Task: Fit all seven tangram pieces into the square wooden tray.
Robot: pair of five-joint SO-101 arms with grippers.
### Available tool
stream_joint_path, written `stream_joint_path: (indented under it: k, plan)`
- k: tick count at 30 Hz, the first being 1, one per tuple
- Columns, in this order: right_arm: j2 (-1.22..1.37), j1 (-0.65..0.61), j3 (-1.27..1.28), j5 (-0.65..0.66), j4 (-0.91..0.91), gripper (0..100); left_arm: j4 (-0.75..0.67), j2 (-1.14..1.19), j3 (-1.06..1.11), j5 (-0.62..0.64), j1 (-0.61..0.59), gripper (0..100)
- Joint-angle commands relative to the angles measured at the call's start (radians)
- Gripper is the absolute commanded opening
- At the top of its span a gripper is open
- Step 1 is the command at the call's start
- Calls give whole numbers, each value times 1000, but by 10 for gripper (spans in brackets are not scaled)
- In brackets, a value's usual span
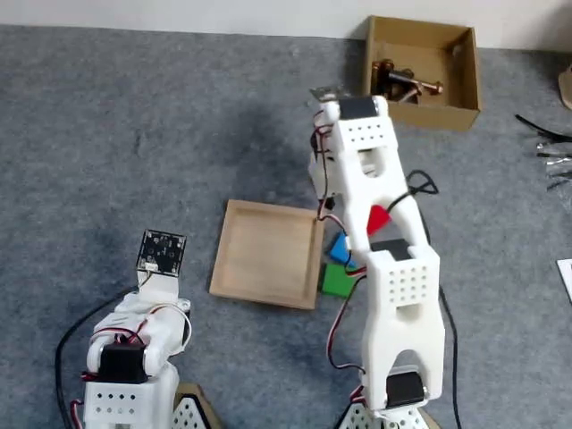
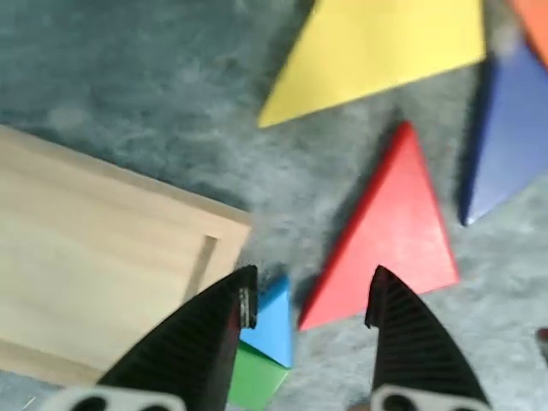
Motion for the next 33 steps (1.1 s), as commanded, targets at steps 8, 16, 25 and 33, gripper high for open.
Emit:
stream_joint_path:
  k: [8, 16, 25, 33]
  plan:
    - [-19, 59, 54, -161, -61, 314, 3, -5, 19, -9, -10, 5]
    - [-22, 67, 206, -238, -162, 314, 3, -5, 19, -9, -10, 5]
    - [-21, 71, 209, -245, -166, 314, 3, -5, 19, -9, -10, 5]
    - [-19, 117, 213, -222, -219, 314, 3, -5, 19, -9, -10, 5]
